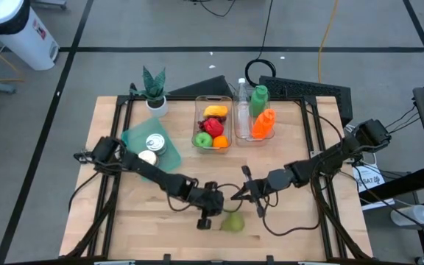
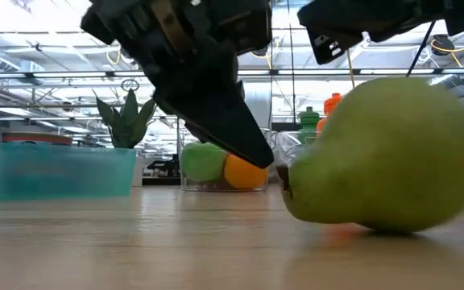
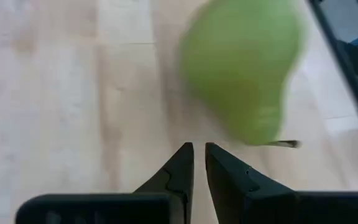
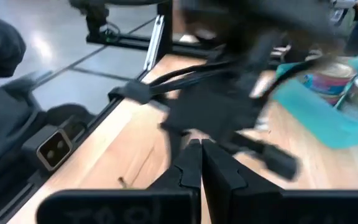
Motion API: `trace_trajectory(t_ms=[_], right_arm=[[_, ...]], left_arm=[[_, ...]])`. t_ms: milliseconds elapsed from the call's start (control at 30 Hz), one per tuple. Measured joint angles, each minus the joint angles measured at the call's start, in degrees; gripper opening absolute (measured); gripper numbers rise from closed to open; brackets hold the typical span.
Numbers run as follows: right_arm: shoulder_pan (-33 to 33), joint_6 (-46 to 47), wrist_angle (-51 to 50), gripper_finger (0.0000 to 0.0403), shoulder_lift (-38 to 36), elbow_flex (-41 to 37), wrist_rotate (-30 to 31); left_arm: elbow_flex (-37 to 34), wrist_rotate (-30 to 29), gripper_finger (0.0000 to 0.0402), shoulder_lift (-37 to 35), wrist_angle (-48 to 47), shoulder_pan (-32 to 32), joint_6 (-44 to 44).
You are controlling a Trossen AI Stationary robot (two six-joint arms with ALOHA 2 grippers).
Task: Pick & Place Food Item
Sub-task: Put the pear into the left transparent bin
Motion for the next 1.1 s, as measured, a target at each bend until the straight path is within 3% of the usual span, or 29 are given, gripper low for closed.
trace_trajectory(t_ms=[167, 400, 567, 733, 900, 1000, 1100], right_arm=[[2.06, 0.00, -2.95, 0.0004, -0.28, 0.00, -0.06], [7.81, -0.37, -4.66, 0.0004, -3.21, 0.09, 0.05], [11.60, -0.44, -3.70, 0.0004, -3.46, 0.09, 0.23], [14.13, 0.53, 1.04, 0.0004, 0.04, 0.07, 1.22], [15.80, 3.39, 7.60, 0.0004, 5.81, 0.10, 3.17], [17.21, 5.03, 8.61, 0.0004, 7.83, 0.66, 3.13], [18.65, 7.13, 9.31, 0.0004, 9.58, 1.64, 4.61]], left_arm=[[-0.13, -4.71, 0.0051, -4.21, -3.12, 0.53, 5.52], [-7.97, -14.86, 0.0051, -19.18, -1.28, -3.31, 7.14], [-17.00, -8.58, 0.0051, -25.75, 11.23, -6.56, 4.06], [-20.34, -8.03, 0.0051, -24.74, 16.40, -9.64, 0.07], [-20.48, -19.12, 0.0051, -24.67, 17.94, -12.06, 9.64], [-20.55, -25.11, 0.0051, -30.95, 15.10, -11.61, 15.88], [-21.62, -26.92, 0.0051, -39.39, 13.42, -9.22, 18.68]])
